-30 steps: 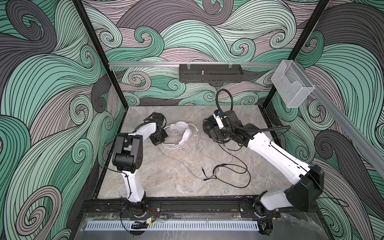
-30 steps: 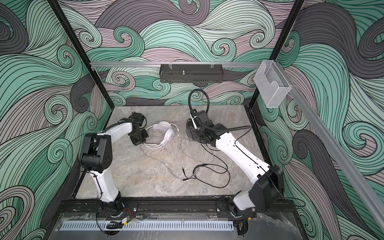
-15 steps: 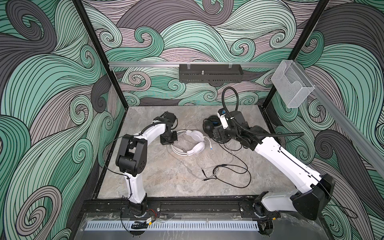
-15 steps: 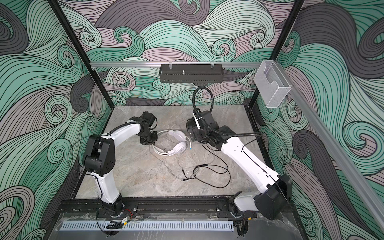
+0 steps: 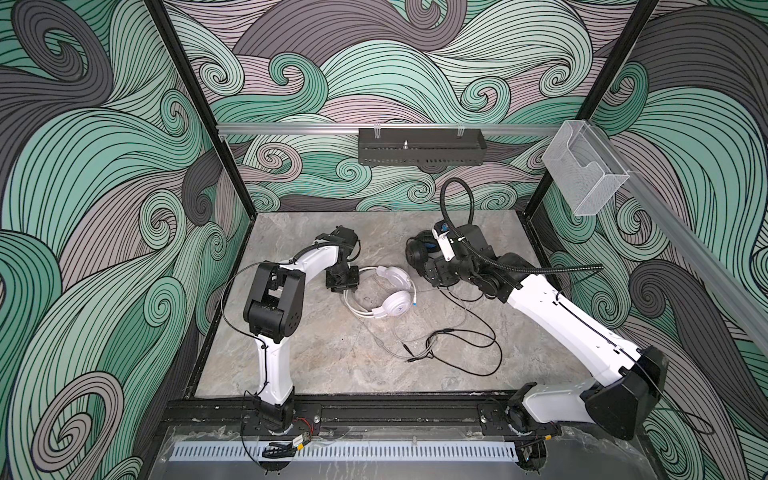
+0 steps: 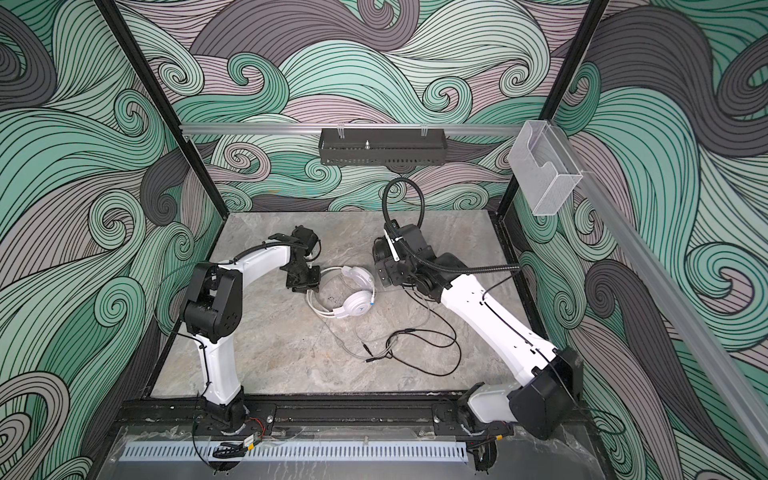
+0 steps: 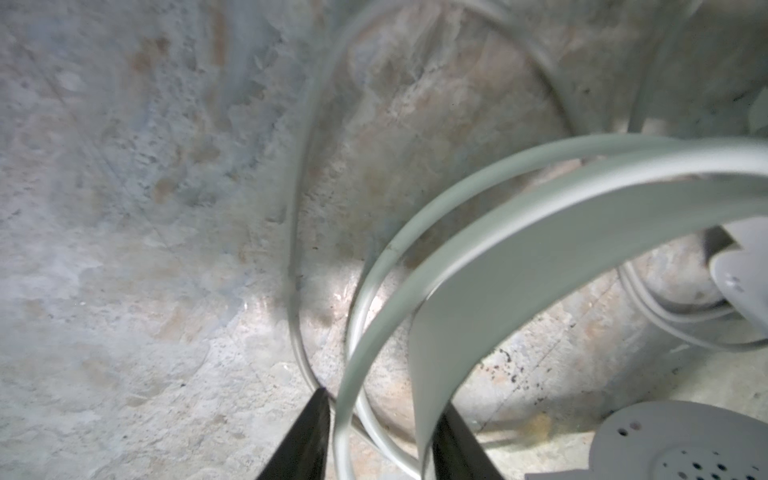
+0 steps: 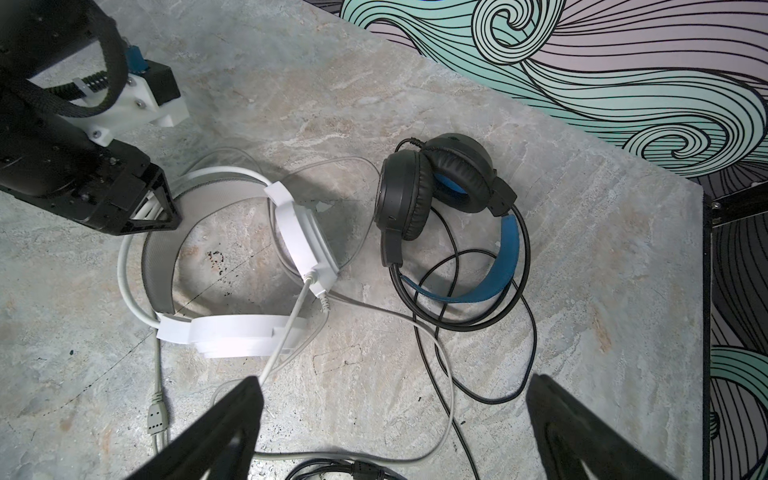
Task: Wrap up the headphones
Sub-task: 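Close the left gripper on the white headset headband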
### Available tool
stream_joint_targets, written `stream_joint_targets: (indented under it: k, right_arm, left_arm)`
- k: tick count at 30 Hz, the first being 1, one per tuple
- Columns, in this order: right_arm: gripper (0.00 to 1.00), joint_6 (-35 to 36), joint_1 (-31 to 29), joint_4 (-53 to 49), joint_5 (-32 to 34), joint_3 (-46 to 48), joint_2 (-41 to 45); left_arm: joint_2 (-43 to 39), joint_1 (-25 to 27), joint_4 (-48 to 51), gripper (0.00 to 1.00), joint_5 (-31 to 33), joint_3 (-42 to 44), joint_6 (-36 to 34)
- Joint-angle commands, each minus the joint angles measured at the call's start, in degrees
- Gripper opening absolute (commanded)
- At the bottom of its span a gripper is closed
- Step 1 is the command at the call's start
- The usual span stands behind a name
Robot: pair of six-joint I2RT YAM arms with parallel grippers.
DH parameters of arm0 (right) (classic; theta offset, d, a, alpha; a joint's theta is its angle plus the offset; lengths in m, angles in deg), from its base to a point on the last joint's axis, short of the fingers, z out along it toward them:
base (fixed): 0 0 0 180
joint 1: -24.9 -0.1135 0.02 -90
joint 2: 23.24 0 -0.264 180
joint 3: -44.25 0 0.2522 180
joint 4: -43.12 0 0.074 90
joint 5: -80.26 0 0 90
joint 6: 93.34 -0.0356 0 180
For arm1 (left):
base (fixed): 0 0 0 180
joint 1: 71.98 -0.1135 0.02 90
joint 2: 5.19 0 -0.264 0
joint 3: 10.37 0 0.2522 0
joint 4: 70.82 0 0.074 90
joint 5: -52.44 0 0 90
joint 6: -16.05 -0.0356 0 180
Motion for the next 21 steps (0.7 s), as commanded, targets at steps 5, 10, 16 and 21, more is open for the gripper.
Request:
stream_joint_targets:
  k: [5,10,16,21]
  right_arm:
    - [1.00,0.16,-0.31,0.10,0.55,0.38,0.36]
    - [0.99,0.05,-0.35,0.07,0.81,0.86,1.04]
    - [1.00,0.16,-0.35,0.08,1.25,1.41,1.77]
    - [1.00,0.16,-0.34,0.22,1.59,1.26,1.60]
  left_arm:
    - [1.94,0.14,-0.93,0.42,1.88,-0.95,3.48]
    - [4.91,0.36,-0.25,0.40,2.55,-1.63,4.68]
    - [7.03,1.81,-1.47,0.40,4.36,-0.10,7.16]
    - [8.72,3.66,-0.65,0.30,10.76,1.43,10.21]
